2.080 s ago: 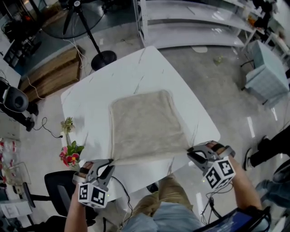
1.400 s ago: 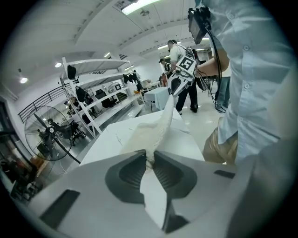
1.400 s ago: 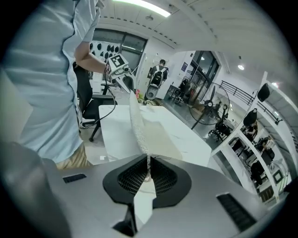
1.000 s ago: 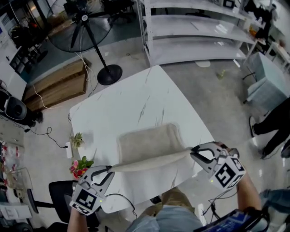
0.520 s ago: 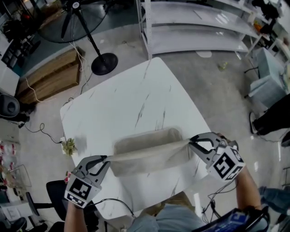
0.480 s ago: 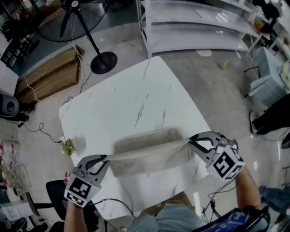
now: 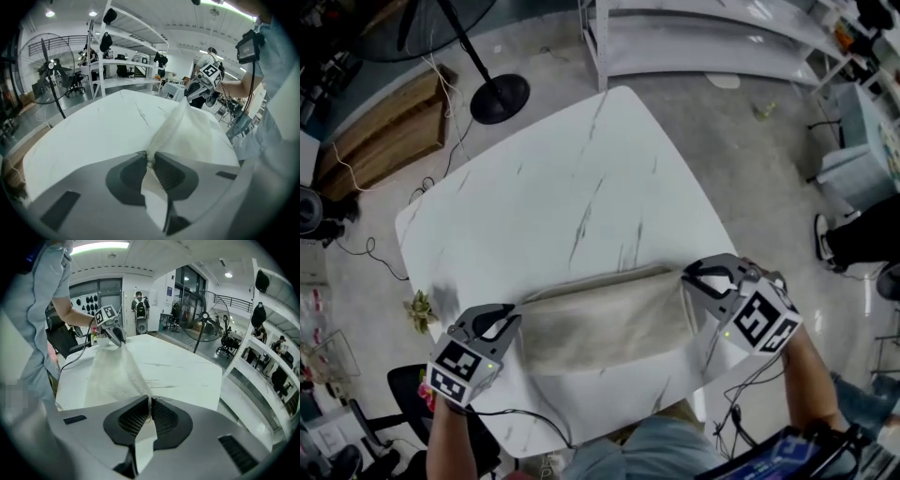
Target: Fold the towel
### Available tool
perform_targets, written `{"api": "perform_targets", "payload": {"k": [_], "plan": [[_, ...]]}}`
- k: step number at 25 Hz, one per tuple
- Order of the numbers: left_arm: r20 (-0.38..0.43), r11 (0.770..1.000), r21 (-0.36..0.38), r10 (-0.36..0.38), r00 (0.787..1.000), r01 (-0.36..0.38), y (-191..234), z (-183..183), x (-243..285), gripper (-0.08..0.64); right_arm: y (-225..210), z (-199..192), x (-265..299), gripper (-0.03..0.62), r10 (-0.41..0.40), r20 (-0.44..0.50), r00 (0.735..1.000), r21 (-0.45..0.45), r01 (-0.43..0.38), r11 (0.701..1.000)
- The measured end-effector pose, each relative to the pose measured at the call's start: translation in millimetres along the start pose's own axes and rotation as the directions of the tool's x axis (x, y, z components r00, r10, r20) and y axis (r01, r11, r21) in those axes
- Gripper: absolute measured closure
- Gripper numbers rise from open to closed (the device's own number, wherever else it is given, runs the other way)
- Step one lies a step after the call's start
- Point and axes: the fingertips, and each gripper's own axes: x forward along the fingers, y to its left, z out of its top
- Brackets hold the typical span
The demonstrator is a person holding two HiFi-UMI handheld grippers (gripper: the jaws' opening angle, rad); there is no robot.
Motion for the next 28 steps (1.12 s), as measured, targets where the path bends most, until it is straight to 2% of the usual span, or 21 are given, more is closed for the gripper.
{"api": "perform_targets", "payload": {"k": [4,7,12,14,16,19,21,22,24,28], "plan": [[-0.04,0.994,-0.102,-0.05,0.998,0.046,8,-9,15,0.503,-7,-8,13,0.555,0.038,-0.015,0.999,0.053,-0.037,0.998],[-0.069,0.986,-0.161,-0.064,0.996,0.052,15,-15,23,0.496,-11,-15,23,0.554,0.057,-0.033,0.998,0.082,-0.054,0.995],[-0.097,0.982,-0.188,-0.049,0.994,0.03,26,-19,34,0.476,-16,-25,40,0.554,0.071,-0.079,0.994,0.099,-0.063,0.993],[-0.098,0.974,-0.223,-0.052,0.994,0.029,27,-19,35,0.476,-16,-30,47,0.554,0.07,-0.099,0.993,0.099,-0.06,0.993],[-0.078,0.957,-0.289,-0.057,0.995,0.032,30,-19,36,0.477,-16,-35,54,0.555,0.063,-0.118,0.991,0.091,-0.052,0.995],[-0.03,0.915,-0.401,-0.067,0.997,0.05,34,-19,35,0.476,-19,-39,61,0.555,0.037,-0.154,0.987,0.07,-0.027,0.997],[0.005,0.894,-0.445,-0.057,0.998,0.053,34,-16,32,0.449,-19,-41,63,0.555,0.031,-0.174,0.984,0.087,-0.016,0.996],[0.019,0.891,-0.451,-0.045,0.999,0.049,35,-14,30,0.401,-19,-41,63,0.554,0.034,-0.175,0.984,0.104,-0.015,0.994],[0.037,0.899,-0.437,-0.015,0.999,0.03,35,-11,23,0.298,-18,-39,61,0.551,0.038,-0.15,0.988,0.149,-0.015,0.989],[0.078,0.923,-0.38,0.09,0.993,-0.054,39,1,-1,0.27,-31,-15,39,0.49,0.0,-0.004,1.0,0.267,0.001,0.964]]}}
